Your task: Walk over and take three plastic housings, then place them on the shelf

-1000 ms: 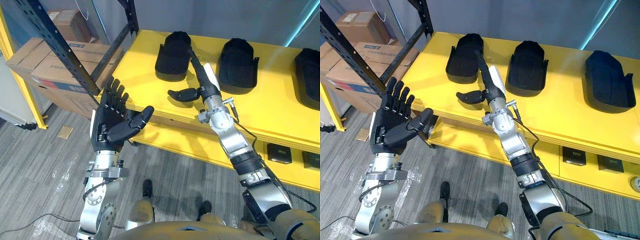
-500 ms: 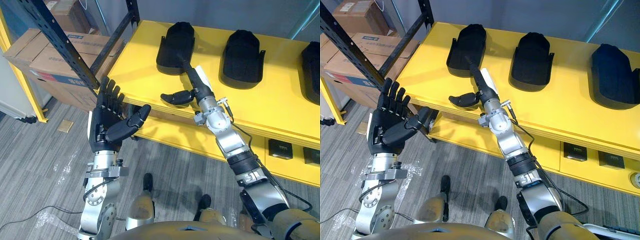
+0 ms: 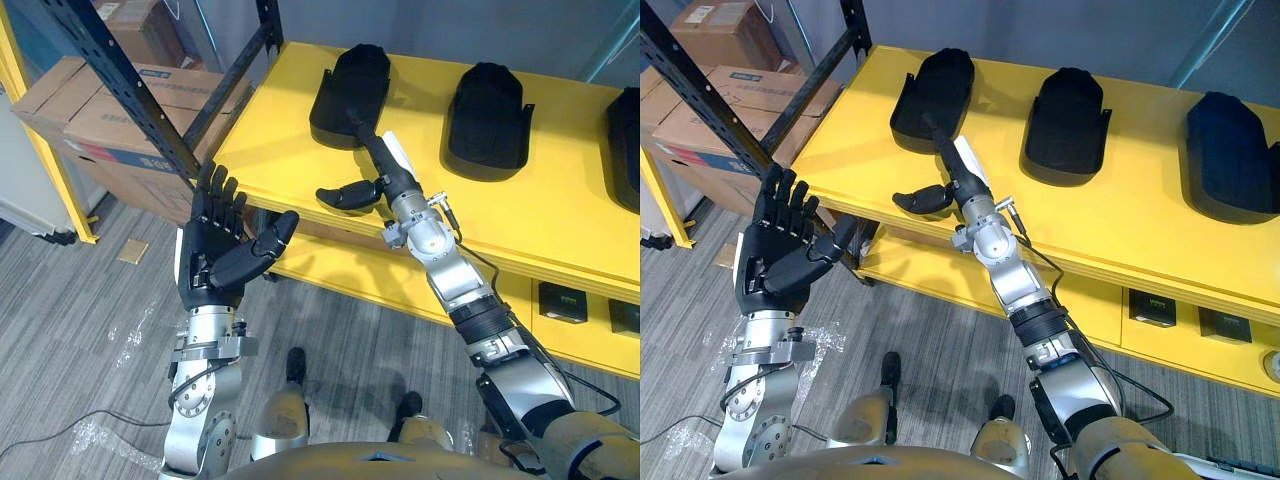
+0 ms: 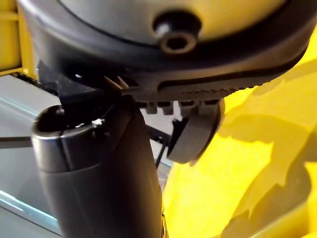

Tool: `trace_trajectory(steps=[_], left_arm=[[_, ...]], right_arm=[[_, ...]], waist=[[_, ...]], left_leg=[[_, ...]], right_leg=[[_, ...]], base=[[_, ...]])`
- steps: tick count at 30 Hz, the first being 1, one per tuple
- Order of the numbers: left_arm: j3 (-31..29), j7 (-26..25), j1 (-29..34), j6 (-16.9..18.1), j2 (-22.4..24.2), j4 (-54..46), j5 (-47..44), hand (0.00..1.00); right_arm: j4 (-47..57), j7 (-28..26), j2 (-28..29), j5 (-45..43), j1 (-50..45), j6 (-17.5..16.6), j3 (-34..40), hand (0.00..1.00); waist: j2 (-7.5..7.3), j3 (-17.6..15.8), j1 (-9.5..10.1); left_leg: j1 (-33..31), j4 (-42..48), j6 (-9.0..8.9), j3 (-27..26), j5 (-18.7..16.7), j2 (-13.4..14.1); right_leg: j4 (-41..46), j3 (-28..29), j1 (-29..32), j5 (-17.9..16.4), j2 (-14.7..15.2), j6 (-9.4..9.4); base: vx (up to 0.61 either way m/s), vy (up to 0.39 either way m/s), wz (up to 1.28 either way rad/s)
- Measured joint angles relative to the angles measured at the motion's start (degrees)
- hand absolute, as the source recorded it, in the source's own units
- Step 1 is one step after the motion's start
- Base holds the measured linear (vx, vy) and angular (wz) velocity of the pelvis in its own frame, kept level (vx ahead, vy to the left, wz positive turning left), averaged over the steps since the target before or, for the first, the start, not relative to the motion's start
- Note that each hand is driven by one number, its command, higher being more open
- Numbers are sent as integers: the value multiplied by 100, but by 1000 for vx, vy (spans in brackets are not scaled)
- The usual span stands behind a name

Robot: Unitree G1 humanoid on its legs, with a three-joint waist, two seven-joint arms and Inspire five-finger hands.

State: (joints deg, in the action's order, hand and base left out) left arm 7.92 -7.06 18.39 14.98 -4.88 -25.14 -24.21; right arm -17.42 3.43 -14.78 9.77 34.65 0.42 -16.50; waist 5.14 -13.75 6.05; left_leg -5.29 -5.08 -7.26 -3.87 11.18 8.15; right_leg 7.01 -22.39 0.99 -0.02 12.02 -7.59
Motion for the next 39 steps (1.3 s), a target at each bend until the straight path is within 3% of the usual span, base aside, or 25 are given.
trace_trajectory(steps=[6, 11, 14, 16, 17, 19, 23, 25, 29, 33, 36, 39], left_arm=[[7, 3, 16, 0, -1, 0, 2, 100], [11, -3, 18, 1, -11, 0, 13, 100], [21, -75, 7, 1, -12, -1, 16, 100], [16, -520, 4, -1, -19, 0, 447, 100], [-52, -1141, -3, -9, -19, 12, 1044, 100], [-280, -1668, -2, -7, -6, 10, 1511, 100], [-1318, -2551, 85, 44, 133, 10, 1724, 100], [-1944, -3094, 350, 215, 298, 6, 2105, 100], [-2448, -3880, 711, 382, 467, 29, 2694, 100], [-2882, -4879, 616, 800, 526, 1021, 3163, 100], [-3493, -4923, 442, 1116, 605, 2269, 2715, 100], [-3427, -4427, 447, 1112, 676, 3389, 2181, 100]], right_arm=[[93, 231, -10, -3, -9, -214, 30, 100], [1730, 317, -18, -215, -611, -251, 202, 100], [2687, 331, -17, -463, -1192, -559, 348, 100], [2996, 491, -25, -571, -1562, -838, 495, 100], [3208, 893, -19, -348, -2050, -1105, 781, 100], [3358, 1310, -17, 166, -2493, -1262, 1220, 100], [3470, 2149, 101, 296, -3571, -1489, 2778, 100], [3467, 2524, 353, 277, -4139, -1489, 3617, 100], [3078, 2725, 686, -235, -4978, -1530, 4530, 100], [1772, 2826, 979, -703, -5299, -1572, 4903, 100], [608, 2869, 1126, -858, -5411, -1493, 4898, 100], [-436, 2854, 1222, -1072, -5377, -1304, 4721, 100]], waist=[[-7, -4, -11], [-35, -6, -19], [-112, 25, -130], [-208, 85, -201], [-320, 167, -237], [-405, 237, -295], [-487, 309, -385], [-483, 362, -529], [-461, 544, -760], [-393, 645, -939], [-325, 729, -925], [-271, 792, -855]], left_leg=[[3, 1, -6, -5, -5, 2], [97, 13, 4, -135, -20, 15], [250, 9, 10, -277, -94, 28], [320, 3, 6, -402, -138, 42], [408, 2, -8, -532, -193, 58], [447, 7, -1, -613, -222, 67], [685, 14, -28, -813, -329, 78], [793, 13, -41, -943, -398, 95], [882, 11, -91, -1147, -477, 157], [881, -1, -111, -1203, -523, 220], [873, -1, -136, -1171, -538, 256], [878, -1, -129, -1095, -537, 248]], right_leg=[[-2, 1, -3, 9, 0, 8], [-49, 114, -32, 38, -10, -29], [-146, 226, -141, 59, -31, -51], [-237, 311, -164, 96, -54, -63], [-349, 431, -210, 146, -82, -70], [-439, 500, -237, 189, -104, -73], [-518, 700, -369, 197, -119, -83], [-529, 795, -401, 196, -134, -81], [-651, 988, -392, 220, -211, -72], [-716, 1014, -394, 191, -273, -55], [-715, 1001, -407, 168, -312, -26], [-693, 925, -452, 137, -303, 1]], base=[[0, 0, 0], [21, -8, -12], [44, -20, -23], [38, -15, -32], [45, -18, -35], [52, -16, -31], [42, -8, -25], [33, -2, -29], [24, -12, -29], [-13, -17, -9], [11, -9, 4], [34, -6, 12]])
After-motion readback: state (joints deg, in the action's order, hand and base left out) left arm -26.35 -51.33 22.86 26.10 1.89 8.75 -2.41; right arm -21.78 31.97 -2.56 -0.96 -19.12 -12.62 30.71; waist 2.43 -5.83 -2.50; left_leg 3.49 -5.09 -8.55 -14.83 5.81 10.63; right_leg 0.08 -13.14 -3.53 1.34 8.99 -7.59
